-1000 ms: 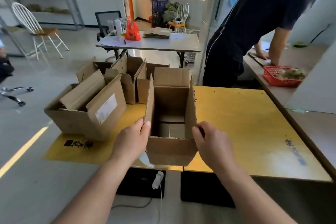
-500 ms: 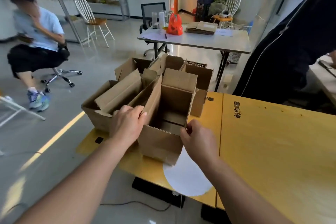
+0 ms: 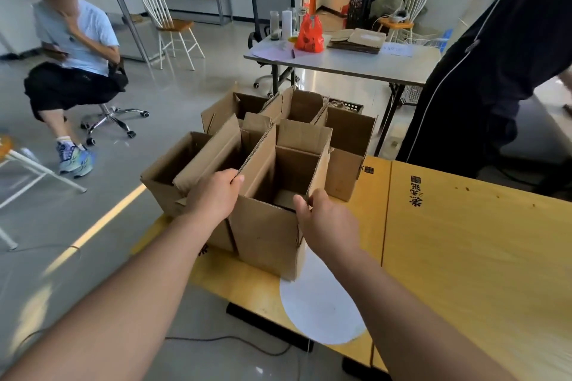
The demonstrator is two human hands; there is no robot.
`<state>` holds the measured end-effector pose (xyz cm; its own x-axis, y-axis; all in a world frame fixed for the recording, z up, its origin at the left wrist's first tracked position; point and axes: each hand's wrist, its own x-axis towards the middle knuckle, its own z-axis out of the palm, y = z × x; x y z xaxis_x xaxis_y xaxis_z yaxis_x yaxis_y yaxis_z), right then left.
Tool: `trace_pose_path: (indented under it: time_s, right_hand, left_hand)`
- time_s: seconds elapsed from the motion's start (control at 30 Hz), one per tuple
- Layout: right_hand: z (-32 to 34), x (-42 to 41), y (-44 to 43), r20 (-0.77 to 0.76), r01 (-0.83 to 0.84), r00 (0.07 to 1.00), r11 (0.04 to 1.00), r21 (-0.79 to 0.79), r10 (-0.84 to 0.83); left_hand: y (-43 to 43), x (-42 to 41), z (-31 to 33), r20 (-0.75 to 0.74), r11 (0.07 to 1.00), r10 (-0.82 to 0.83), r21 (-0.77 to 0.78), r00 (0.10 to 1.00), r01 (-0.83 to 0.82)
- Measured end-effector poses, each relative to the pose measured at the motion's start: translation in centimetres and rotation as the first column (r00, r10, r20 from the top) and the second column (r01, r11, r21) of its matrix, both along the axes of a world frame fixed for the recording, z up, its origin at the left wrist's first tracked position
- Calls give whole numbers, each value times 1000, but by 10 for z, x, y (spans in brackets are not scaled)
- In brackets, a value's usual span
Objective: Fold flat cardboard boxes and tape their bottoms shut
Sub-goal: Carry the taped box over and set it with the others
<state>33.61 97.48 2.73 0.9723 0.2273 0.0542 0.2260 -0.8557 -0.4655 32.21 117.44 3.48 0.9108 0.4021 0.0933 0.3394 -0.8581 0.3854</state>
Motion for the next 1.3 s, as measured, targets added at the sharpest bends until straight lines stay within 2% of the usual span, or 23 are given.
trace_pose_path:
  time_s: [0.2,0.37,0.47,0.67,0.83,0.97,1.07,1.2,1.3]
  right_hand:
    - [0,-2,3,-15,13,1000,996,91,-12]
    - [-4,-1,5,-5,10,1000,995,104,-9]
    - [-4,-1,7,-23,58,998,989,139,-55]
    - [0,-3,23,-26,151,989,964,218,-149]
    - [1,-11,36,-48,229,973,970,79,-225]
    - [6,-18,41,-93,305,949,951,44,-301]
    - [12,-23,44,-75,335,940,942,25,-333]
    - [23,-33,39,-73,389,915,916,-96,-396]
    - [34,-48,26,-2,473,880,874,-111,-476]
  left_hand:
    - [6,0,5,-9,999,2,-43,1000,-3]
    - [6,-1,7,-56,998,-26,-64,998,23]
    - [7,-2,7,-118,994,-70,-86,991,60]
    - [32,8,9,-85,980,-184,-94,979,176]
    - [44,6,8,-103,944,-327,-67,939,322]
    - [45,3,7,-82,910,-415,-43,906,413]
    - [48,10,11,-116,888,-459,-98,881,450]
    - [53,22,21,-181,856,-508,-209,842,472]
    - [42,21,31,-32,857,-508,-121,861,502]
